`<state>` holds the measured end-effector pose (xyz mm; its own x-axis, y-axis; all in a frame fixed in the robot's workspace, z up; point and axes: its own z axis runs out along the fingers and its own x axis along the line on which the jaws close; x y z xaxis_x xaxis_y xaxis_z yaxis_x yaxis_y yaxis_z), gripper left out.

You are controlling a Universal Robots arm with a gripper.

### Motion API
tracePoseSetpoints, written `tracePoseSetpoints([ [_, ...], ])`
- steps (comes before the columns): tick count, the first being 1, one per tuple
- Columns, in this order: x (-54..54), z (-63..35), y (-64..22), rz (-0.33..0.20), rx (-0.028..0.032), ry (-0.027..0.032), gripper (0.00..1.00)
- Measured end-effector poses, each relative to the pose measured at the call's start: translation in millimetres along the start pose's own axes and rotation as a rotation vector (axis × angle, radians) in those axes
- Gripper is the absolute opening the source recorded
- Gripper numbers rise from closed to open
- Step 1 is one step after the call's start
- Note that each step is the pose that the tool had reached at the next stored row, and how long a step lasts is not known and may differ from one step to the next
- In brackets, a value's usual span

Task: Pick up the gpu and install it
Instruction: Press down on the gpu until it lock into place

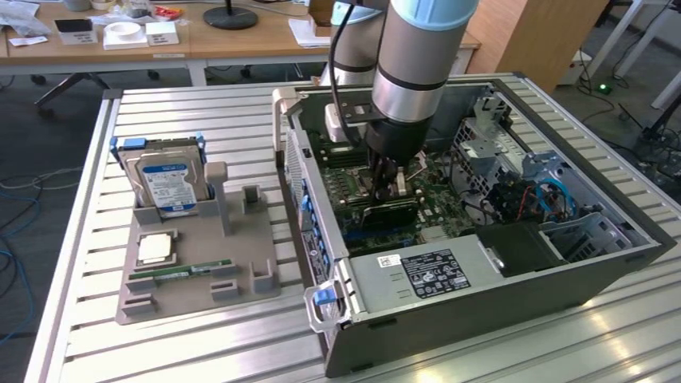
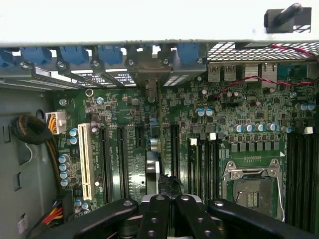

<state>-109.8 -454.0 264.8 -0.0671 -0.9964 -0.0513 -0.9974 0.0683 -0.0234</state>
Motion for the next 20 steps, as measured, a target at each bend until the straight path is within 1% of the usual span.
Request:
tracePoseSetpoints([
  [13, 0.1, 1.8, 0.4, 0.0, 0.0, 0.0, 0.11],
  [20, 0.3, 2.5, 2.1, 0.0, 0.0, 0.0001, 0.11],
])
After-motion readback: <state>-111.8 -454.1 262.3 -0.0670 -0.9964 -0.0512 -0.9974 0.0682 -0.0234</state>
